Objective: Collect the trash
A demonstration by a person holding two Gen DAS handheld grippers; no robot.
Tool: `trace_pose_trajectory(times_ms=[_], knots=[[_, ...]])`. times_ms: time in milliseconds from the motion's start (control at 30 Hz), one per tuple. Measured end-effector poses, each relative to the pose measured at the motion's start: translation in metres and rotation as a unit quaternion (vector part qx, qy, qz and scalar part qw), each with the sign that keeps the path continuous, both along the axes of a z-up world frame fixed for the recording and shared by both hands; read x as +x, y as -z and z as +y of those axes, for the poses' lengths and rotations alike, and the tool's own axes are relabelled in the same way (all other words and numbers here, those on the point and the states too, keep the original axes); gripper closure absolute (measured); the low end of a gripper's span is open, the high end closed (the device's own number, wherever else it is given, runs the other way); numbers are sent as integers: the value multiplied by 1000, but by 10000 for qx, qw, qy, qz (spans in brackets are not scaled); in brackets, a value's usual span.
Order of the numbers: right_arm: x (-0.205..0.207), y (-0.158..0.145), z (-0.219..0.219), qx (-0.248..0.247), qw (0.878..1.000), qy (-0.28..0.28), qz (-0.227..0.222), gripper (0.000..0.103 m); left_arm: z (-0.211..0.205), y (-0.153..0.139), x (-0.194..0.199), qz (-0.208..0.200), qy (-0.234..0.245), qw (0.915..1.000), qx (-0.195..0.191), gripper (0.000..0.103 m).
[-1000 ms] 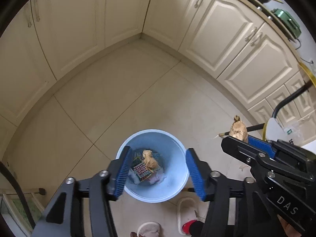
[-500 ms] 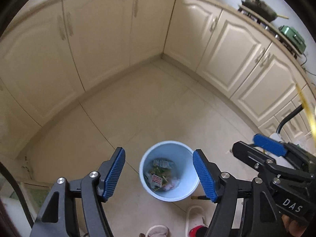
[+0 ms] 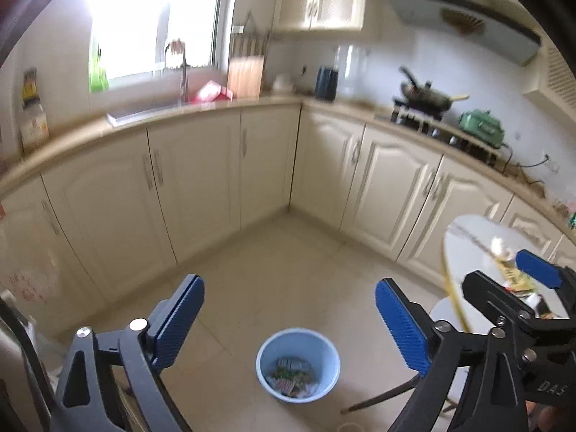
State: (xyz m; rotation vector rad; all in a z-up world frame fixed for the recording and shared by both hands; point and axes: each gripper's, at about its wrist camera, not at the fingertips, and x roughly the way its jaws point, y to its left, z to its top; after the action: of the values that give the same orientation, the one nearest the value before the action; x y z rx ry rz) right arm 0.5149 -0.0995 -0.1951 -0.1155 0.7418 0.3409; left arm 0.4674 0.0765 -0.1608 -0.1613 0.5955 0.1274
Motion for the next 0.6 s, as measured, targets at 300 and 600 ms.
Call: trace_pose_trajectory(times_ms=[300, 600], knots=[[-97, -100, -45, -52, 9900, 556, -1295, 0, -79, -40, -138, -1229, 129, 9909, 541, 7], [-166, -148, -96, -2, 9712, 1141, -2093, 0, -156, -18, -237, -2237, 201, 9719, 707, 1]])
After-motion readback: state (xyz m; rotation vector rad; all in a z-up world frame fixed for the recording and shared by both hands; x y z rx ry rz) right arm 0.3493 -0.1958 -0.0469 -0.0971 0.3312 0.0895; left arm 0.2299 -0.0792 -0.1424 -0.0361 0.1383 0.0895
